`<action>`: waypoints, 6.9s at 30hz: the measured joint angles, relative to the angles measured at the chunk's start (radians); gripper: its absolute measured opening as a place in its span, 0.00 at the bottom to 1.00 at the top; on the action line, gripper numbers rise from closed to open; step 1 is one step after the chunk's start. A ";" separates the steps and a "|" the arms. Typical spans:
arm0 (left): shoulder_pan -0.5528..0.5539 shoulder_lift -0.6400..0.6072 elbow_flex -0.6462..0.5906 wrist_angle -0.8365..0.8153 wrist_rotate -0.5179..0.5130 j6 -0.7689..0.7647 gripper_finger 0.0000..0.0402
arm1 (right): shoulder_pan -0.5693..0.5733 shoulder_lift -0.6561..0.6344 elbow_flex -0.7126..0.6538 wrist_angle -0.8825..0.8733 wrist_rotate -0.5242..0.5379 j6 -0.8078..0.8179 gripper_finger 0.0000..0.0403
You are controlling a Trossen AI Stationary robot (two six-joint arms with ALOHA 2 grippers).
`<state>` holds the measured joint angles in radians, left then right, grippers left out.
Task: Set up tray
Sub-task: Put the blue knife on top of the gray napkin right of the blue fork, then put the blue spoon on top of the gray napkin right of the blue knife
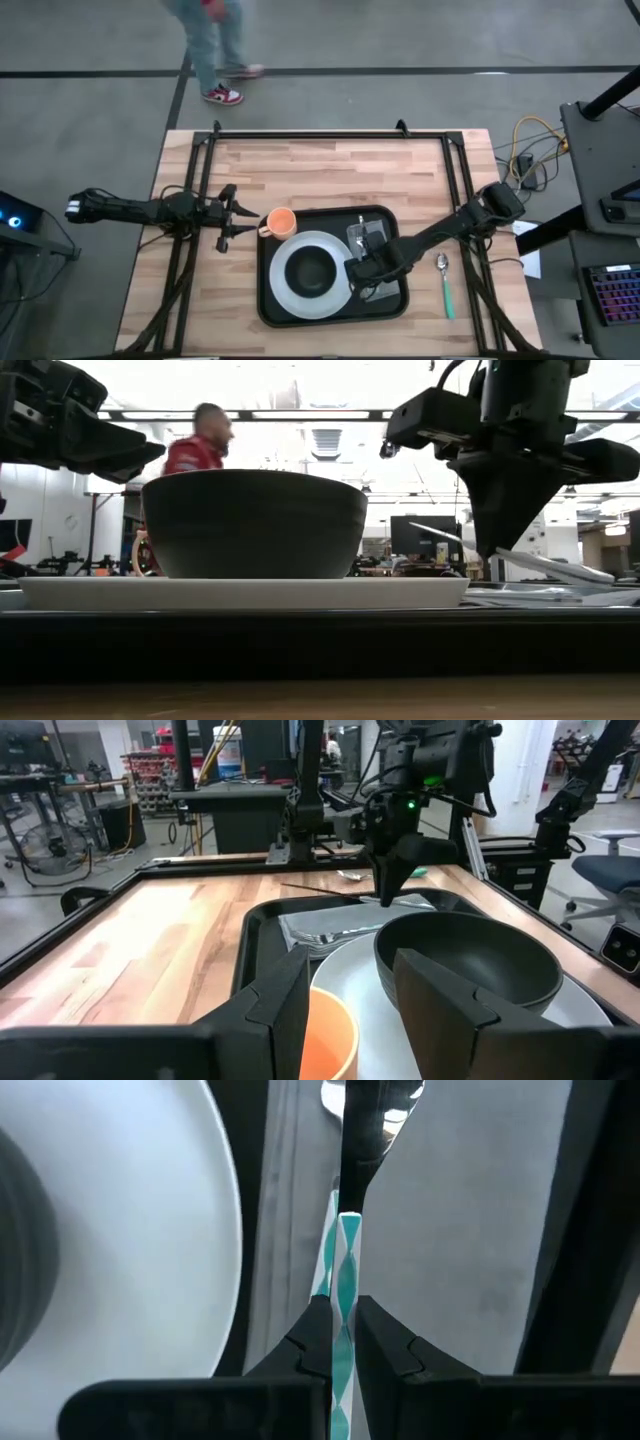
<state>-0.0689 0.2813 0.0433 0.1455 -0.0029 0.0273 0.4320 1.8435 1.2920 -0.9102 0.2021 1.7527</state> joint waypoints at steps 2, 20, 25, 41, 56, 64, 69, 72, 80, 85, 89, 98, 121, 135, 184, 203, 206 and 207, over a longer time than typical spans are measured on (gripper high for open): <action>0.000 0.000 0.000 0.000 0.000 0.000 0.32 | -0.009 0.001 -0.002 -0.002 -0.006 0.002 0.03; 0.000 0.000 0.000 0.000 0.000 0.000 0.32 | -0.065 0.007 -0.086 0.036 -0.135 -0.011 0.03; 0.000 0.000 0.000 0.000 0.000 0.000 0.32 | -0.076 0.007 -0.091 0.059 -0.140 -0.022 0.03; 0.000 0.000 0.000 0.000 0.000 0.000 0.32 | -0.077 0.007 -0.137 0.137 -0.155 -0.028 0.15; 0.000 0.000 0.000 0.000 0.000 0.000 0.32 | -0.068 -0.041 -0.134 0.139 -0.153 -0.051 0.35; 0.000 0.000 0.000 0.000 -0.001 0.000 0.32 | -0.025 -0.103 -0.134 0.129 -0.149 -0.069 0.39; 0.000 0.000 0.000 0.000 -0.001 0.000 0.32 | 0.024 -0.133 -0.159 0.122 -0.150 -0.035 0.38; 0.000 0.000 0.000 0.000 -0.001 0.000 0.32 | 0.064 -0.171 -0.204 0.123 -0.150 0.025 0.37; 0.000 0.000 0.000 0.000 0.000 0.000 0.32 | 0.190 -0.297 -0.331 0.124 -0.151 0.216 0.38; 0.000 0.000 0.000 0.000 0.000 0.000 0.32 | 0.277 -0.355 -0.399 0.121 -0.161 0.324 0.36; 0.000 0.000 0.000 0.000 0.000 0.000 0.32 | 0.335 -0.383 -0.444 0.108 -0.193 0.395 0.35; 0.000 0.000 0.000 0.000 0.000 0.000 0.32 | 0.415 -0.405 -0.507 0.074 -0.263 0.474 0.30; 0.000 0.000 0.000 0.000 0.000 0.000 0.32 | 0.498 -0.476 -0.672 0.117 -0.311 0.527 0.22; 0.000 0.000 0.000 0.000 0.000 0.000 0.32 | 0.491 -0.477 -0.717 0.204 -0.311 0.509 0.10; 0.000 0.000 0.000 0.000 0.000 0.000 0.32 | -0.093 -0.107 -0.169 0.043 -0.106 -0.087 0.06; 0.000 0.000 0.000 0.000 0.000 0.000 0.32 | -0.097 -0.104 -0.291 0.162 -0.127 -0.076 0.19; 0.000 0.000 0.000 0.000 0.000 0.000 0.32 | -0.103 -0.104 -0.292 0.160 -0.125 -0.081 0.25; 0.000 0.000 0.000 0.000 0.000 0.000 0.32 | -0.105 -0.104 -0.292 0.160 -0.124 -0.081 0.26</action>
<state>-0.0687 0.2813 0.0437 0.1454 -0.0029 0.0273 0.3267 1.7393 1.0000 -0.7498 0.0776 1.6714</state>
